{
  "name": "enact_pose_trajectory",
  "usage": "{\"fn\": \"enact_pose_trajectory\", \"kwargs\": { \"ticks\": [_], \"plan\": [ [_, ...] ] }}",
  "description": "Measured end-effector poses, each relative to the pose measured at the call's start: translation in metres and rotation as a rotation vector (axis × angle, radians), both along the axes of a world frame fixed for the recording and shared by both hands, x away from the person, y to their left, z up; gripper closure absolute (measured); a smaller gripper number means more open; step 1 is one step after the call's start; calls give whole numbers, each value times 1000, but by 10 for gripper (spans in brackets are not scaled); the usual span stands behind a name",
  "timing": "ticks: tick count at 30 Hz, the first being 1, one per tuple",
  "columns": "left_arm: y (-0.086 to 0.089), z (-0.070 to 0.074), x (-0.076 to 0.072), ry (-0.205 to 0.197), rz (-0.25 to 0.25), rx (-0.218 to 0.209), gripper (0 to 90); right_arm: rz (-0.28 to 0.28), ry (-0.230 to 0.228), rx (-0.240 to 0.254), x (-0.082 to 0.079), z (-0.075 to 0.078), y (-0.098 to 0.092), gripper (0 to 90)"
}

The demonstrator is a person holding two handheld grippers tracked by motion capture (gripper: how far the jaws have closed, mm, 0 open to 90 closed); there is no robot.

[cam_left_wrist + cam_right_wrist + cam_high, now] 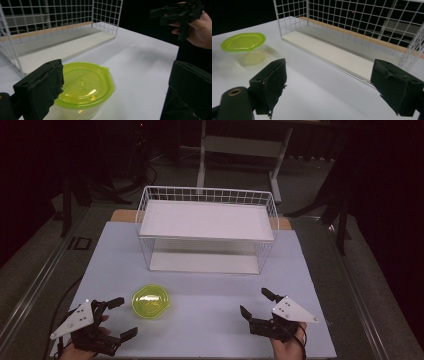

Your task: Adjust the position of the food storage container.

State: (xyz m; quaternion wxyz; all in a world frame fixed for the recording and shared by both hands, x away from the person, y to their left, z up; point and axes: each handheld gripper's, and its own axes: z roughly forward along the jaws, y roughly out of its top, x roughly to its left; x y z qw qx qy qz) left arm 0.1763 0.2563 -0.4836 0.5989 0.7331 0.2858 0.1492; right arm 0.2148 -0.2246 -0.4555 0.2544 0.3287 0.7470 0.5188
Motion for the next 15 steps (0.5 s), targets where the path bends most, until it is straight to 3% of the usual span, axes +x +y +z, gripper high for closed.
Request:
{"fn": "enact_pose_trajectory", "kwargs": {
  "ticks": [3,7,9,15],
  "plan": [
    [-3,3,-3,-20,-15,6,7,4,-3,2,-1,1,0,136],
    [-4,10,-7,-39,-29,-32,7,11,-7,12,-2,2,0,136],
    [-2,16,-7,-9,-37,-58,7,12,-3,17,-2,2,0,135],
    [6,24,-2,25,36,-7,9,17,-2,41,-3,4,1,135]
  ]
}}
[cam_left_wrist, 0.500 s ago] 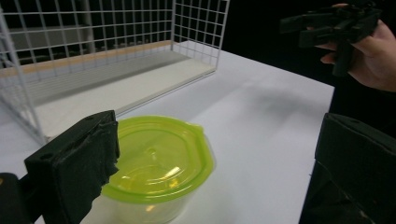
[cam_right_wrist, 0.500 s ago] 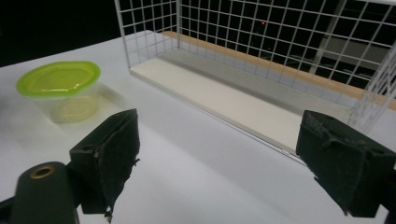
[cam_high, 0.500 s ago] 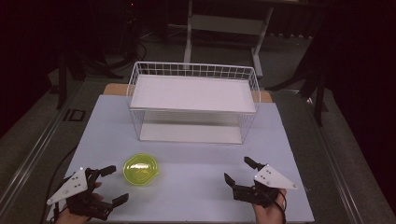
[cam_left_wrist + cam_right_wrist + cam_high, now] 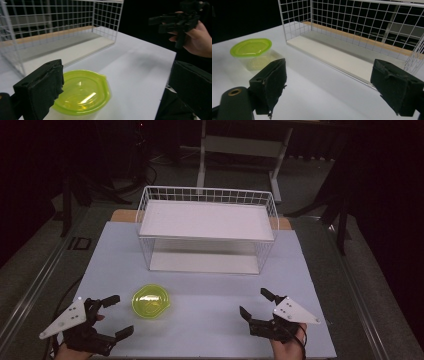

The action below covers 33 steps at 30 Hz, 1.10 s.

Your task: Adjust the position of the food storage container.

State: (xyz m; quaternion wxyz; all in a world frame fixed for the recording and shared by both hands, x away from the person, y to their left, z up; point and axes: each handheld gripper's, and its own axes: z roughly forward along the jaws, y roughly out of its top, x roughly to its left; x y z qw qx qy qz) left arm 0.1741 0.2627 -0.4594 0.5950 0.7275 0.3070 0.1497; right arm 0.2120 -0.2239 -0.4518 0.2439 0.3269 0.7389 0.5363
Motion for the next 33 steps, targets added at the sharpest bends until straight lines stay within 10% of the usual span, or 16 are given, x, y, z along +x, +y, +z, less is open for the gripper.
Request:
{"fn": "enact_pose_trajectory", "kwargs": {
  "ticks": [4,9,20,33],
  "plan": [
    [5,-1,4,7,35,22,66,-3,-4,3,0,1,1,135],
    [17,-13,13,60,132,136,408,2,12,24,1,0,2,136],
    [16,-42,32,282,222,345,888,10,30,40,2,-1,4,136],
    [-15,-59,51,342,137,409,900,14,20,29,1,-1,5,137]
  ]
}}
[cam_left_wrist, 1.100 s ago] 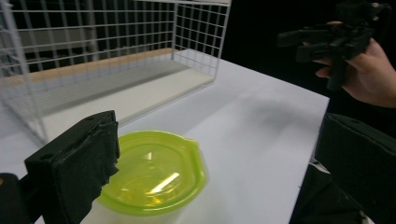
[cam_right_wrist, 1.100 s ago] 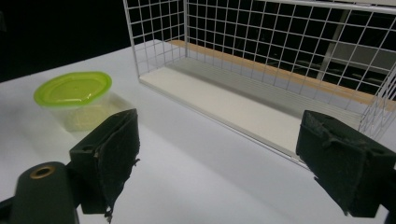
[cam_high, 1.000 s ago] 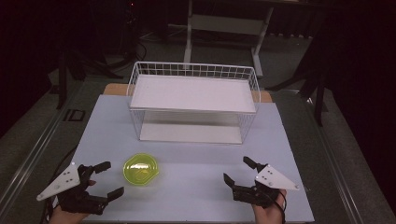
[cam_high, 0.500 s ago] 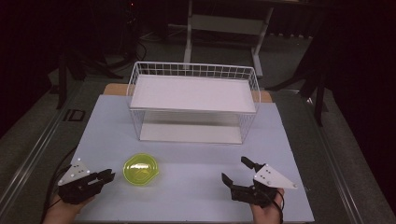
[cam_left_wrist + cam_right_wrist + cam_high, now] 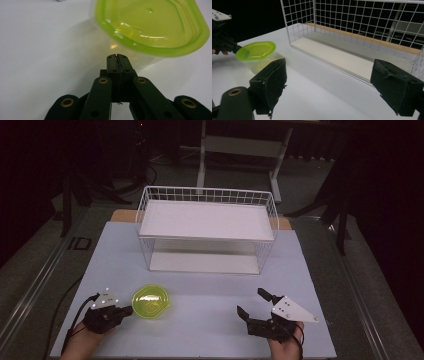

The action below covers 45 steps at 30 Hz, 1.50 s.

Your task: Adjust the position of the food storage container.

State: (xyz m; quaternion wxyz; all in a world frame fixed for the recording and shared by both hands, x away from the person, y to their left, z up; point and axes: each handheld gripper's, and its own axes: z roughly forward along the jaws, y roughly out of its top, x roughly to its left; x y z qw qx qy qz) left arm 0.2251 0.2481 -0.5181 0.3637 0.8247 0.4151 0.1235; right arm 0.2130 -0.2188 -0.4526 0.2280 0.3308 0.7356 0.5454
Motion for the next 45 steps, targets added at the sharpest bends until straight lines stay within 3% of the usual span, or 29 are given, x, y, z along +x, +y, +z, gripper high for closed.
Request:
{"fn": "enact_pose_trajectory", "kwargs": {
  "ticks": [7,12,19,22,23,30,35,40,45],
  "plan": [
    [-15,-1,6,15,-33,-9,900,2,4,5,1,0,-1,137],
    [-34,-4,11,19,-78,6,900,4,3,3,1,0,0,137],
    [-51,-5,15,25,-130,-8,900,6,3,-1,0,0,-1,139],
    [-51,-5,15,25,-128,1,900,7,1,-3,0,0,-1,140],
    [-44,-5,20,21,-76,10,900,11,-5,-3,0,0,0,140],
    [-34,-3,38,21,-9,-4,900,11,-8,-4,-1,0,0,140],
    [-41,-8,47,41,-18,-27,900,9,0,1,0,-1,-1,140],
    [-56,-10,44,50,-64,-14,900,6,5,8,0,-1,-2,140],
    [-72,-8,43,54,-98,-47,900,10,3,6,0,-1,-1,140]
  ]
}}
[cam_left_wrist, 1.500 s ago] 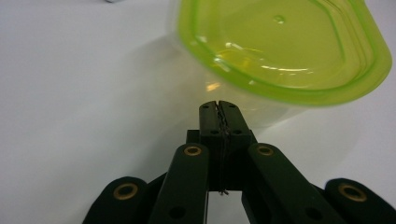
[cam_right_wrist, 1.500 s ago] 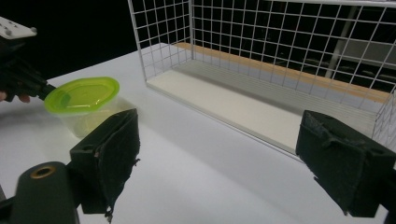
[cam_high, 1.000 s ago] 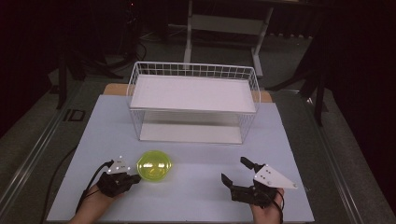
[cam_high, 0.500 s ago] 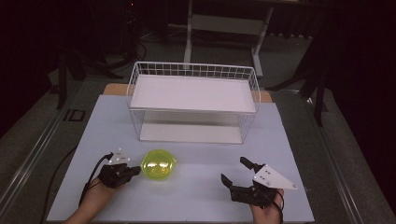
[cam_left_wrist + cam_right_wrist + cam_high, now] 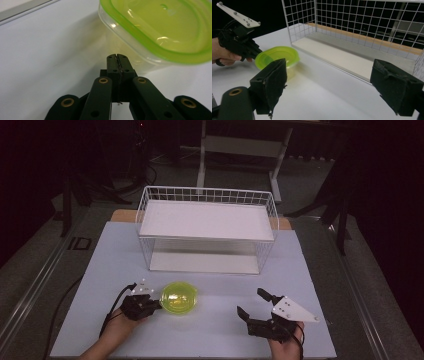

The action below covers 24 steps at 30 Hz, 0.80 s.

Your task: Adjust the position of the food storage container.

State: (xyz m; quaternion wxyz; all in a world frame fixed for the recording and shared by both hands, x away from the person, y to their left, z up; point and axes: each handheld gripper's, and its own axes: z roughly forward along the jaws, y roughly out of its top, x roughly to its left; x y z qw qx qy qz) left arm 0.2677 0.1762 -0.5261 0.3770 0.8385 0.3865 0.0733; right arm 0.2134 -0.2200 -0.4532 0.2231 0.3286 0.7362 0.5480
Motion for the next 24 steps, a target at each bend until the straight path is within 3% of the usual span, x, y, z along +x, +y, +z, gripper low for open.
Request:
{"fn": "enact_pose_trajectory", "kwargs": {
  "ticks": [5,9,13,24],
  "plan": [
    [-13,3,-2,1,-29,-5,900,4,8,2,-1,-1,0,139],
    [-9,4,-3,15,-5,21,900,8,5,2,-1,0,0,140],
    [-6,2,-3,25,9,12,900,8,3,2,-2,0,0,139],
    [-28,0,7,32,-14,15,900,13,11,0,-1,0,-1,139]
  ]
}}
